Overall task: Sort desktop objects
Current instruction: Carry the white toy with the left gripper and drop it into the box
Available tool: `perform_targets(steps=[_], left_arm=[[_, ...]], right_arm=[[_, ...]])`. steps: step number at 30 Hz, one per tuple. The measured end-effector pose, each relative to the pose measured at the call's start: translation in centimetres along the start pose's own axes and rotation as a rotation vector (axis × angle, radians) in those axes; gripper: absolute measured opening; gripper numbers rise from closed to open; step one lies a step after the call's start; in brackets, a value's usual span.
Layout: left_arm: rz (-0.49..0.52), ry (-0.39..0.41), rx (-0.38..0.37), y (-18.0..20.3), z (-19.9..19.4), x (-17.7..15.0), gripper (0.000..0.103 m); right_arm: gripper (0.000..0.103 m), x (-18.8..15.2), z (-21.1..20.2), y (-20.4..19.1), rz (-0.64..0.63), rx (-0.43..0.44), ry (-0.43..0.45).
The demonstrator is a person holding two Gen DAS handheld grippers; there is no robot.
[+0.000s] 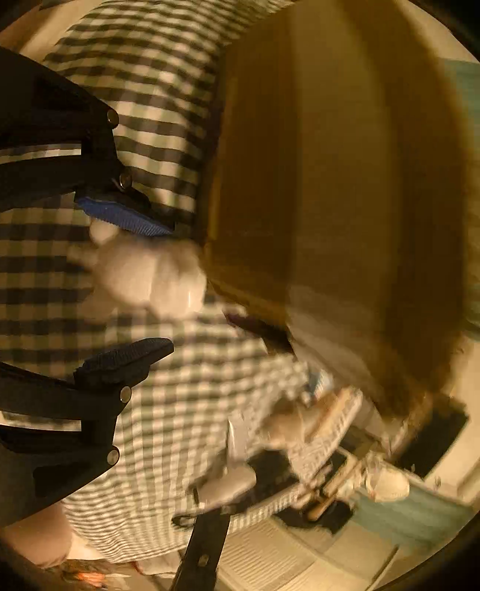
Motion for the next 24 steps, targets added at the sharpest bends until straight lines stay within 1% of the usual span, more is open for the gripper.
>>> perform_targets(steps=[2,5,10,14,18,20,22,24], left_arm=[[-0.021,-0.010,0.014,-0.7,1.0,-0.3,0.059],[-0.024,-0.009,0.002,-0.9,1.3,-0.3,0.049],[0.011,0.008,-0.011,0.2,-0.1,-0.7,0.049],[0.027,0.053,-0.060,1.3,-3.0,-0.9,0.049],[0.028,0.118,-0.114,1.5,-6.9,-0.4,0.049],[0.024,0.164,-0.145,1.3,-9.2,0.7,0.049],[0.010,0.217,-0.153,0.4,-11.6,2.0,0.049],[-0.007,0.263,-0.157,-0.9,-13.7,3.8,0.049]], right_arm=[[0.004,0.0,0.3,0.2,0.002,0.002,-0.007],[0.004,-0.1,0.7,0.6,0.008,-0.002,-0.017],[0.005,0.0,0.3,0.3,0.000,-0.004,-0.008],[0.005,0.3,-1.1,-0.9,-0.022,0.004,0.029],[0.005,0.9,-3.1,-3.3,-0.059,0.066,0.084],[0.005,1.2,-3.9,-4.8,-0.092,0.075,0.106],[0.005,1.7,-4.6,-6.4,-0.125,0.081,0.123],[0.005,2.5,-5.0,-8.0,-0.151,0.108,0.139]])
Point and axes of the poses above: each gripper's, at about its wrist camera, not at the fingertips, and z roughly the way its jaws point, y to its right, x to its top, the point moved 3 cm from there along z, roughly the way its jaws point, and after that the axes turned 1 degree about -z, right-handed, at the moved point
